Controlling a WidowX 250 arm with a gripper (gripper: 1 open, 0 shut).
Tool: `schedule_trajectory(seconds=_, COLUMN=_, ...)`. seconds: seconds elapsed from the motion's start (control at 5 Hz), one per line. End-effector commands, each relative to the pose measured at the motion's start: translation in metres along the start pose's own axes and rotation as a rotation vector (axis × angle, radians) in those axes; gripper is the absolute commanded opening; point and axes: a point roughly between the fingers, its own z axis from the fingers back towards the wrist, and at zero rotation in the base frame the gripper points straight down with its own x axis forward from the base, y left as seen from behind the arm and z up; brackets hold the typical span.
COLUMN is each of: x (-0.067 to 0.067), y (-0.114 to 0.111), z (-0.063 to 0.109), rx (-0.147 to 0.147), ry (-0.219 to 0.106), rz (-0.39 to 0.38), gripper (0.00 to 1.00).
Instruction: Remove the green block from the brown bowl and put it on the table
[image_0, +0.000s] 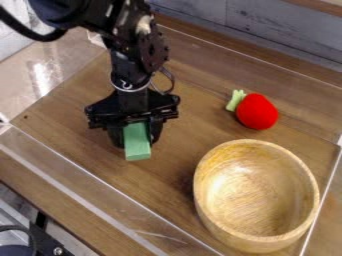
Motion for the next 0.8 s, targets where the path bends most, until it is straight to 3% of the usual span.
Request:
schedule_trajectory(seconds=0.0, x=0.000, y=-0.009, z=-0.008, rx=0.002, ry=-0.015, rz=0.026, gripper=0.00)
schedule_trajectory(seconds=0.2, x=-0.003, y=-0.010, z=-0.024, rx=0.016, ry=0.003, rz=0.065, gripper=0.00)
schedule_trajectory(seconds=0.4, x=0.009, y=0.003, z=-0.027, rx=0.011, ry=0.017, rz=0.073, gripper=1.00)
schedule_trajectory(seconds=0.6, x=0.017, y=0.013, z=-0.028, rx=0.007, ry=0.026, rz=0.067, gripper=0.00)
